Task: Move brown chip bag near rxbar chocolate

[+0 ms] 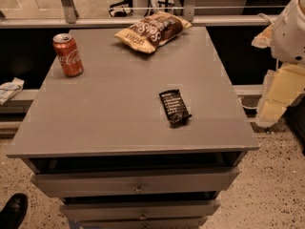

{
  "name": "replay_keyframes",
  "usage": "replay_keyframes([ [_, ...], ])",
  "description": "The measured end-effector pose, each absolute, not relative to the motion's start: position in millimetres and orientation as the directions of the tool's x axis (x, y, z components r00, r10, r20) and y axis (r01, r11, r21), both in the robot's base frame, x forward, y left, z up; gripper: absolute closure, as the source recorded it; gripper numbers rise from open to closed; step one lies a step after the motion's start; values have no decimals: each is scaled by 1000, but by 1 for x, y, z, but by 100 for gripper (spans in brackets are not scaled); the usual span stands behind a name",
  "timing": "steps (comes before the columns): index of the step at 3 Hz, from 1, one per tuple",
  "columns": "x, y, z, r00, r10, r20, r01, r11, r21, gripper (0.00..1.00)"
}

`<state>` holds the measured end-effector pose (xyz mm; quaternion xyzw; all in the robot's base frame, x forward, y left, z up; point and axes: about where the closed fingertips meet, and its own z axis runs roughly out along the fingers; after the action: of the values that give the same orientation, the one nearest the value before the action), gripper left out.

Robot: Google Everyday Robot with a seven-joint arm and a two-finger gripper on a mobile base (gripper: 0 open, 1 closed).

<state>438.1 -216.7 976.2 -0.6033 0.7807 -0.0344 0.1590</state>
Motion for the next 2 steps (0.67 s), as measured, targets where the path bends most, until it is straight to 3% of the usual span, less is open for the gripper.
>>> replay_keyframes([
  [2, 452, -215, 964, -195, -946, -260, -924, 266, -274, 0],
])
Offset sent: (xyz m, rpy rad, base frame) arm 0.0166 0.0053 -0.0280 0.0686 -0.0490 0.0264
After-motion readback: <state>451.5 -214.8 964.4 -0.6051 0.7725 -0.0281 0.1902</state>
